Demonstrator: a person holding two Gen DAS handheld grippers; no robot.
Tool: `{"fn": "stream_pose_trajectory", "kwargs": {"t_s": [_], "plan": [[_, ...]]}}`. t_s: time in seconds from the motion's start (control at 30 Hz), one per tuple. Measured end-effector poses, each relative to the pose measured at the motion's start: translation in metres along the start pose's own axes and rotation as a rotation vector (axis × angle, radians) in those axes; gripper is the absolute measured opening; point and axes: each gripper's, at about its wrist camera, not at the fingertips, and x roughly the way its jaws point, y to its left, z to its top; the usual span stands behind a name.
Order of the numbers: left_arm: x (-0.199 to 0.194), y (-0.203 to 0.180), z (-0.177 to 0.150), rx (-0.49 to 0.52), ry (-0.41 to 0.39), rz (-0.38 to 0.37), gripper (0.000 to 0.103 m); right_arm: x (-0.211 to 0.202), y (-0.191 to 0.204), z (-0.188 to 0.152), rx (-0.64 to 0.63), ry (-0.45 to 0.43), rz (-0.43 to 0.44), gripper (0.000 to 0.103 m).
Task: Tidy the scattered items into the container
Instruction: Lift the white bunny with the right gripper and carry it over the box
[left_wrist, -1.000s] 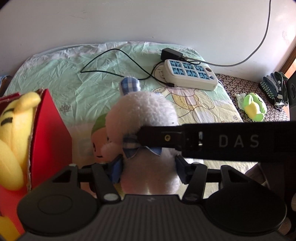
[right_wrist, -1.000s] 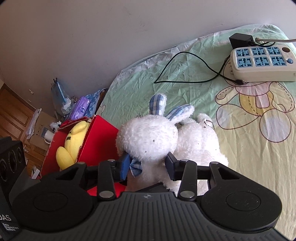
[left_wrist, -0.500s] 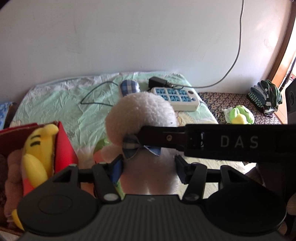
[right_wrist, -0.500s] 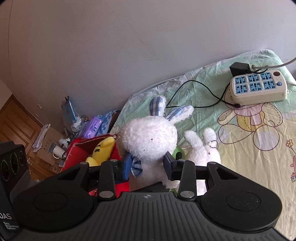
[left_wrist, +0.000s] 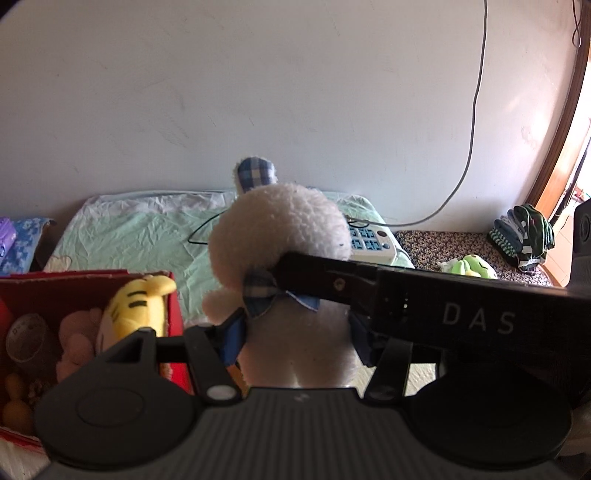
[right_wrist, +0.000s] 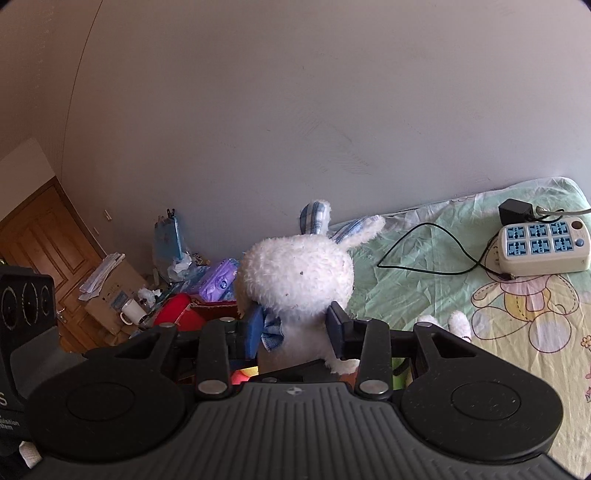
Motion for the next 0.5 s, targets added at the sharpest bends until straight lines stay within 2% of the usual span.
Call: {"fn": "stream_pose_trajectory", "kwargs": {"t_s": [0.23, 0.5], "plan": [[-0.048, 0.061, 0.010, -0.031, -0.046, -0.016, 0.057, 0.020, 0.034, -0.008, 0.022, -0.029, 0.028, 0.040], [-0.050, 0.139, -0.016, -0.061, -0.048, 0.048, 0.057, 0.075, 0.093, -0.022, -0.023, -0.003, 0.065, 0.040]]}}
